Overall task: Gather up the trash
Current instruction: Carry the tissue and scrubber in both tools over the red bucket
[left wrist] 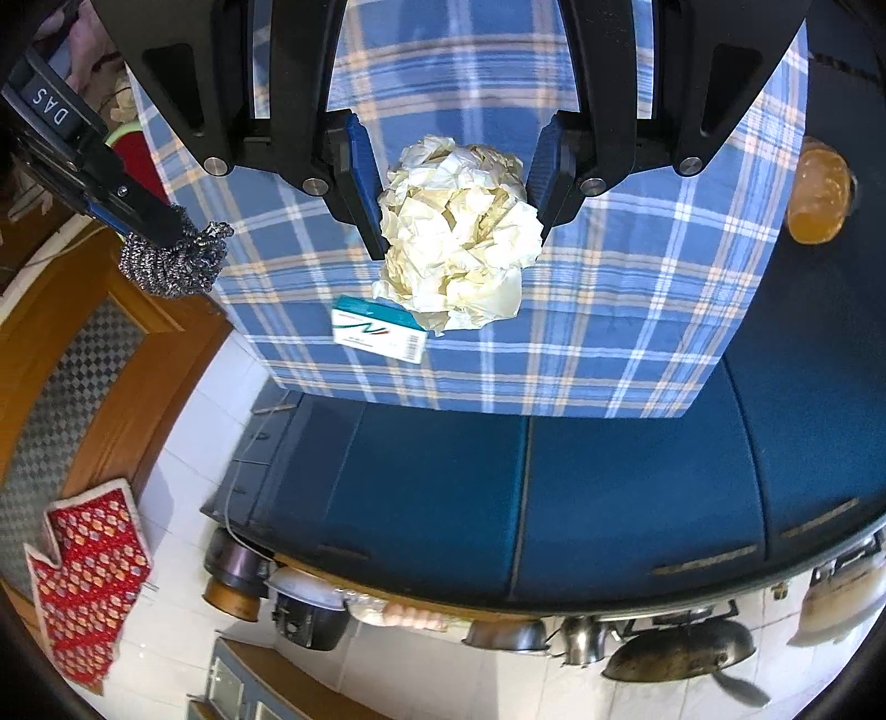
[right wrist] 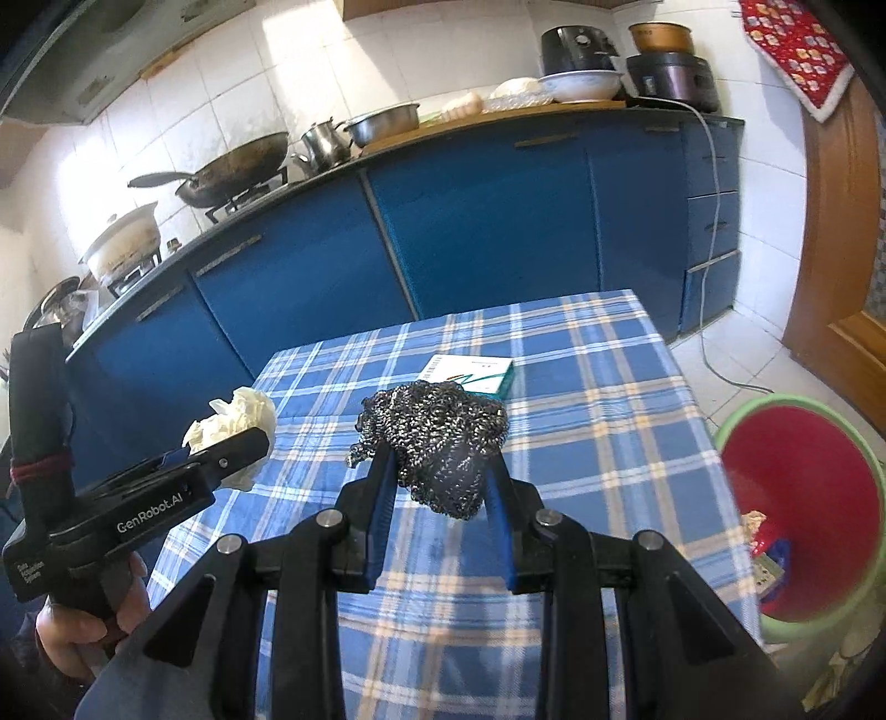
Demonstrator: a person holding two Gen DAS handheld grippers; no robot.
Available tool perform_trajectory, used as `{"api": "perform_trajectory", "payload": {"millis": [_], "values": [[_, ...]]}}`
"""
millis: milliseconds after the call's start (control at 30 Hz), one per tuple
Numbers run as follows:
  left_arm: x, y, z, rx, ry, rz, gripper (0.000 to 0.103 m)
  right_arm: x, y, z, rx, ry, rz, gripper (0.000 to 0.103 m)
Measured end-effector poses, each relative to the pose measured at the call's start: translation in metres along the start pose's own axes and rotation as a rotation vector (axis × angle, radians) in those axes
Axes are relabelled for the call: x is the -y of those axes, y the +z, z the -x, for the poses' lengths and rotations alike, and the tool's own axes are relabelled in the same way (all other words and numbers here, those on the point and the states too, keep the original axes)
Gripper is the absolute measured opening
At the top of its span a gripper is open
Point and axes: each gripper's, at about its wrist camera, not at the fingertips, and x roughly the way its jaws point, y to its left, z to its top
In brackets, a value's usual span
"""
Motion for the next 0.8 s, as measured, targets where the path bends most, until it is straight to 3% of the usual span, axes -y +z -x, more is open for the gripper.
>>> {"api": "perform_trajectory", "payload": {"millis": [800], "values": [[0.113, -0.011, -0.013, -0.038, -0.129, -0.159, 0.048, 0.098, -0.021, 0.056, 0.058, -0.133, -0.171, 0.034]]}}
